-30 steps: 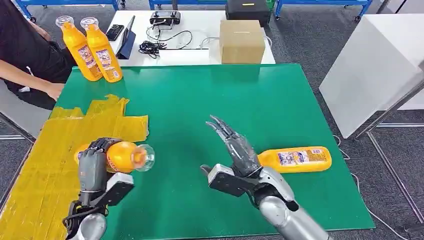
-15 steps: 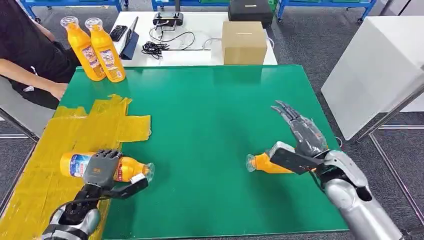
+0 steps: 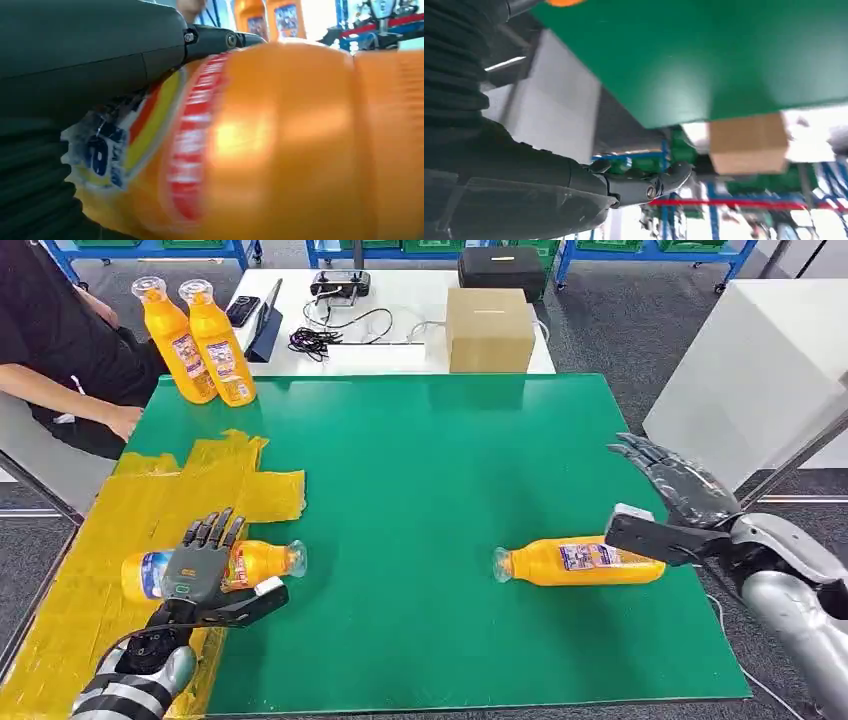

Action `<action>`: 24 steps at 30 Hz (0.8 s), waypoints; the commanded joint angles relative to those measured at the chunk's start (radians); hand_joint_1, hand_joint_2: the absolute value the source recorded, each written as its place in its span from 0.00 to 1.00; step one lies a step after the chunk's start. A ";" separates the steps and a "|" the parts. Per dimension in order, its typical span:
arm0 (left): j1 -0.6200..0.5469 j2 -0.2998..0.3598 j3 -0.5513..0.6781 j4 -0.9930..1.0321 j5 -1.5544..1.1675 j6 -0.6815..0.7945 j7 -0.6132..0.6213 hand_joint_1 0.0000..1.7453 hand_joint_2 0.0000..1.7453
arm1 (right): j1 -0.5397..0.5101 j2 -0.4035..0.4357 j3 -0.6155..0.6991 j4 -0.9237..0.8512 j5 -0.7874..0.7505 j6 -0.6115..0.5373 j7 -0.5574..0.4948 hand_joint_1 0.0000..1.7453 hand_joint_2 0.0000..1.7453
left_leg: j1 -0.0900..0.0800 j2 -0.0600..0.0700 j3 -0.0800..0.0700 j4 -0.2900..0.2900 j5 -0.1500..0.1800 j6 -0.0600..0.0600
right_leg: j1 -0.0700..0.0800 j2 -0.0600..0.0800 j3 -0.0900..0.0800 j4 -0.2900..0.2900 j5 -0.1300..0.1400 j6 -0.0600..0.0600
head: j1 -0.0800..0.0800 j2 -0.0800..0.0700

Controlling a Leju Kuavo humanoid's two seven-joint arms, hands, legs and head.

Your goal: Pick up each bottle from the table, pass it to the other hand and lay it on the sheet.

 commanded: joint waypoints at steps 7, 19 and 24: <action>0.144 -0.055 0.154 -0.273 0.695 -0.144 -0.372 0.00 0.00 | 0.059 -0.168 0.072 0.083 -0.021 0.054 0.034 0.00 1.00 | 0.001 0.003 -0.009 0.000 -0.001 -0.001 | 0.001 0.002 -0.010 -0.001 0.000 0.000 | 0.000 0.000; 0.218 -0.098 0.180 -0.492 0.955 -0.241 -0.479 0.00 0.00 | 0.084 -0.074 0.109 0.170 0.072 0.058 0.049 0.00 1.00 | 0.002 0.006 -0.014 -0.002 -0.001 -0.001 | 0.002 0.005 -0.015 -0.004 0.001 0.000 | 0.000 0.000; 0.257 -0.105 0.188 -0.574 1.008 -0.278 -0.485 0.00 0.00 | 0.080 0.024 0.136 0.268 0.158 -0.007 0.036 0.00 1.00 | 0.003 0.007 -0.012 -0.003 -0.001 -0.002 | 0.003 0.007 -0.014 -0.006 0.002 0.000 | 0.000 0.000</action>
